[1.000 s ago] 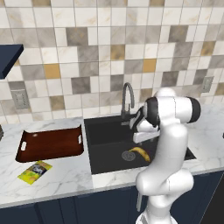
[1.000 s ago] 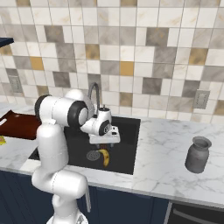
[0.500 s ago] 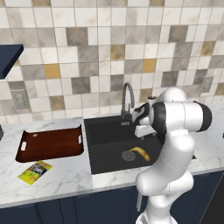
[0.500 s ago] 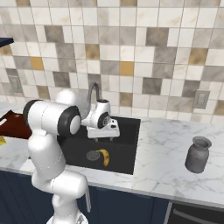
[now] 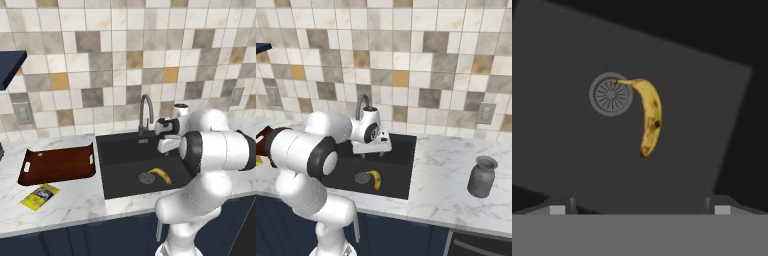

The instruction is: Pick up all produce items and place them in the sink. Turn on the sink faucet to wash them. Then turn the sink off and put them in the tray.

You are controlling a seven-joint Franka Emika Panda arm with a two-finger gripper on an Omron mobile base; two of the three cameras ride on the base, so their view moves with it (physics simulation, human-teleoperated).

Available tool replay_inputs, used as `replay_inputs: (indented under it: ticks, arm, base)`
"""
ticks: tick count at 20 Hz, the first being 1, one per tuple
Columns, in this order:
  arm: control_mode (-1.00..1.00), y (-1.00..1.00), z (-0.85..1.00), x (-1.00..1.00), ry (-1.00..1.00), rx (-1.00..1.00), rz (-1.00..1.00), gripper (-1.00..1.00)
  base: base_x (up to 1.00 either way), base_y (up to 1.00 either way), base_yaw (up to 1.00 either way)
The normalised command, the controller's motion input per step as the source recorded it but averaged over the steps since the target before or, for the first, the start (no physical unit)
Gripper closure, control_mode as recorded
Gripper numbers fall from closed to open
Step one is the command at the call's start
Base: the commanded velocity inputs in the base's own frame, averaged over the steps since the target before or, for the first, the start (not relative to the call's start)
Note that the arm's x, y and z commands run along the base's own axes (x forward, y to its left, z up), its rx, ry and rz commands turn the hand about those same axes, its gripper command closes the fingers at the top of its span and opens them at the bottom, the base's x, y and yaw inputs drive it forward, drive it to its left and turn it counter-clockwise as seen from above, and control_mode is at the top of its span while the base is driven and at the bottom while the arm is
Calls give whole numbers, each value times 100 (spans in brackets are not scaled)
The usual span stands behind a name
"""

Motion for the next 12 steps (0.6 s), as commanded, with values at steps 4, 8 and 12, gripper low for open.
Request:
replay_inputs:
  ticks: [4, 8, 12]
  arm:
    - [-100, 0, 35, -37, -11, 2, 3, -100]
    - [-100, 0, 24, -36, -18, 7, 0, -100]
    - [-100, 0, 33, -31, -19, 7, 1, -100]
  base:
    - [0, 0, 0]
    - [0, 0, 0]
    - [0, 0, 0]
